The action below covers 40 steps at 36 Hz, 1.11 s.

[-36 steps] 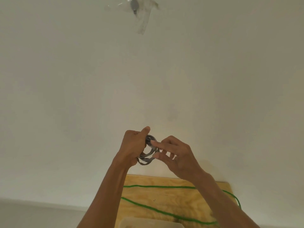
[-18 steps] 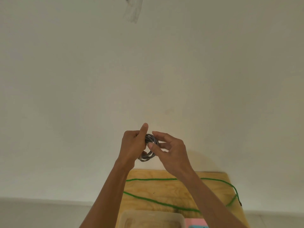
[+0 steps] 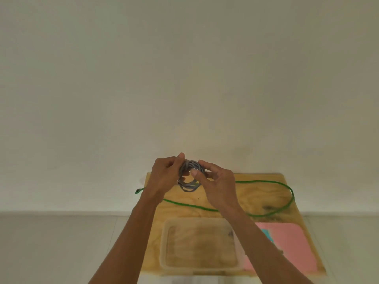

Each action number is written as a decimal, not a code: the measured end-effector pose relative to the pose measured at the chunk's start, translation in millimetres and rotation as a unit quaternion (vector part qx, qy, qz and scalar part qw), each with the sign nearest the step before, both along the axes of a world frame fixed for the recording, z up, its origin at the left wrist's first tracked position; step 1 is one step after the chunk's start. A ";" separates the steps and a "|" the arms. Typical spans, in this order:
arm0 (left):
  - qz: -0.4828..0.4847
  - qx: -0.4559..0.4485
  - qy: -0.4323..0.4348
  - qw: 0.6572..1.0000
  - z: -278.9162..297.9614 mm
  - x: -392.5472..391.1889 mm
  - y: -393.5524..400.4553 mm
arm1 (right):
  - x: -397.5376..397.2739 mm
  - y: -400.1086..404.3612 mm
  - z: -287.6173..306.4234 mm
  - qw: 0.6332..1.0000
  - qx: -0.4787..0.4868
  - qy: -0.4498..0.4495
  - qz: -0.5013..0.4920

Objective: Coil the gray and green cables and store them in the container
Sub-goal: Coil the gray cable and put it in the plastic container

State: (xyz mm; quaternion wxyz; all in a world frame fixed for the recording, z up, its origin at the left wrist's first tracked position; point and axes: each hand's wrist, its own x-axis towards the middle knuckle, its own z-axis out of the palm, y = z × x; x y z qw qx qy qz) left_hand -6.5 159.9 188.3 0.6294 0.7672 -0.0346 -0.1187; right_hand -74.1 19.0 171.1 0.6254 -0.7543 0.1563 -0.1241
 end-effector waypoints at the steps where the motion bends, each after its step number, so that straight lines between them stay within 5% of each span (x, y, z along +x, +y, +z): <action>1: -0.001 0.006 0.005 1.000 -8.1 0.6 6.4 | -1.7 3.7 -9.0 1.000 0.001 0.008 -0.010; 5: 0.016 0.023 0.025 0.999 -45.2 -0.9 29.7 | -13.8 15.0 -45.4 0.998 -0.006 0.046 -0.043; 9: 0.020 0.156 -0.055 0.986 -87.0 -14.2 45.7 | -34.2 24.8 -74.6 0.993 -0.012 0.089 -0.077; 14: 0.005 0.202 -0.112 0.973 -151.5 -41.9 60.1 | -57.5 34.2 -114.9 0.984 -0.012 0.156 -0.083; 22: -0.065 0.272 -0.076 0.957 -212.6 -83.2 71.7 | -73.3 49.5 -176.6 0.967 -0.078 0.226 -0.087; 40: -0.117 0.263 -0.099 0.953 -250.9 -105.2 77.5 | -55.8 86.5 -230.1 0.952 -0.076 0.283 -0.083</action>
